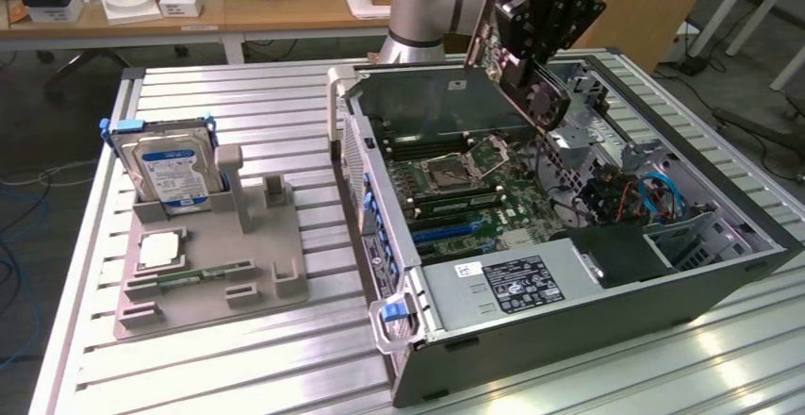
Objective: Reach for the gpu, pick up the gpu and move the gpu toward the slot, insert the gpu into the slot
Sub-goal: 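Insert the gpu into the slot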
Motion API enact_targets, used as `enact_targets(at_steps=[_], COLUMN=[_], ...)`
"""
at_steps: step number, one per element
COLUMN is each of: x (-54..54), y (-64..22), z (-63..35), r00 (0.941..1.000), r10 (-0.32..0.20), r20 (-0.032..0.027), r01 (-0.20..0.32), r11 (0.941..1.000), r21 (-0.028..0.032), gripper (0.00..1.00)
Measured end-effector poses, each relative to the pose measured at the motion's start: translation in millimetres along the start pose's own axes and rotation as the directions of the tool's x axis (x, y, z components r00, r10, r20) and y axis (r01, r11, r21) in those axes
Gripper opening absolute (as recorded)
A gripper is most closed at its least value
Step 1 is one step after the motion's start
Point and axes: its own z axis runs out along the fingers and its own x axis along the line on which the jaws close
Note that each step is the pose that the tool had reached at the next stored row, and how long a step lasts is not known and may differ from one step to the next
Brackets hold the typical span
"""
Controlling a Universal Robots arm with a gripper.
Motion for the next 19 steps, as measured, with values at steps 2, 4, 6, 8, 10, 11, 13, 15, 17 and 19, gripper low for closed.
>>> enact_targets(at_steps=[2, 4, 6, 8, 10, 11, 13, 15, 17, 19], x=[0.0, 0.0, 0.0, 0.1, 0.0, 0.0, 0.0, 0.0, 0.0, 0.0], y=[-0.1, -0.1, -0.2, -0.2, -0.2, -0.2, -0.2, -0.2, -0.2, -0.2], z=[0.0, 0.0, 0.1, 0.1, 0.0, 0.1, 0.1, 0.1, 0.1, 0.1], r00=[0.9998, 0.9992, 0.9980, 0.9959, 0.9929, 0.9910, 0.9862, 0.9809, 0.9746, 0.9674], r10=[-0.019, -0.040, -0.064, -0.091, -0.119, -0.134, -0.165, -0.194, -0.224, -0.253], r20=[-0.0013, -0.0025, -0.0040, -0.0056, -0.0072, -0.0079, -0.0099, -0.0117, -0.0135, -0.0153], r01=[0.019, 0.040, 0.064, 0.091, 0.119, 0.134, 0.165, 0.194, 0.224, 0.253], r11=[0.9998, 0.9992, 0.9980, 0.9959, 0.9929, 0.9910, 0.9863, 0.9809, 0.9747, 0.9675], r21=[0.0004, 0.0006, 0.0008, 0.0008, 0.0007, 0.0005, 0.0005, 0.0008, 0.0010, 0.0012], gripper=[0.27, 0.27, 0.27, 0.27, 0.27, 0.27, 0.27, 0.27, 0.27, 0.27])
